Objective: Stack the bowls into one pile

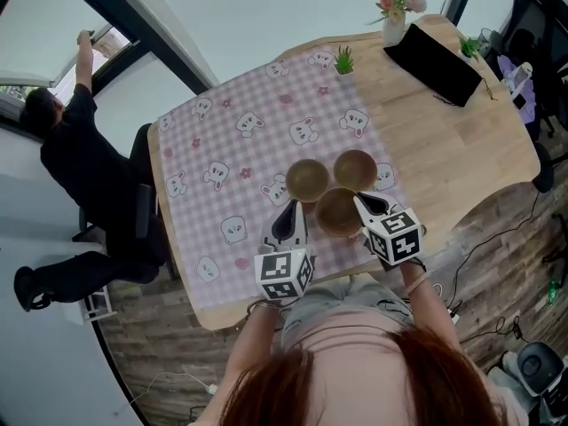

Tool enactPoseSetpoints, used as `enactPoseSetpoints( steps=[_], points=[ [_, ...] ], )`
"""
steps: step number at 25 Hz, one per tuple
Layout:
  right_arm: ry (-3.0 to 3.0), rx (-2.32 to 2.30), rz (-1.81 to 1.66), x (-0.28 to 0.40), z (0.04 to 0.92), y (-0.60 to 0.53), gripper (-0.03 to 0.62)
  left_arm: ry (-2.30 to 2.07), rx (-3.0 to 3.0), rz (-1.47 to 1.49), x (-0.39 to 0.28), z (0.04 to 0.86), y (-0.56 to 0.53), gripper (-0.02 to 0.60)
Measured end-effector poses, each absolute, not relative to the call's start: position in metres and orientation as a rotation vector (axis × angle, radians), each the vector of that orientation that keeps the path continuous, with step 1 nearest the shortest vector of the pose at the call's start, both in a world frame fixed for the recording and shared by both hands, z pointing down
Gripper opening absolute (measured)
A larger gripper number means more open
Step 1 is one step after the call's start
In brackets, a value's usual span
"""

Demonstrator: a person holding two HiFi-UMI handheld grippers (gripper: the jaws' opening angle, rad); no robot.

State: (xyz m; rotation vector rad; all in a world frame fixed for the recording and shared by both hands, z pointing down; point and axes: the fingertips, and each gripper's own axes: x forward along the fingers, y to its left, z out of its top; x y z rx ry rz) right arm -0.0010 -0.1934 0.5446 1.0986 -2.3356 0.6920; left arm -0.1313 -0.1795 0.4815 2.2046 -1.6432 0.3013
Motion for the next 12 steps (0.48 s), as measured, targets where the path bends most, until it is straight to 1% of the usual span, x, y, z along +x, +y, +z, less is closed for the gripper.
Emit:
enactPoseSetpoints(
  steps=[12],
  points=[
    [-2.347, 1.125, 0.671, -0.019, 0.529, -0.231, 0.012, -1.613, 2.233, 0.299, -0.146, 0.478, -0.214, 0.015]
  ],
)
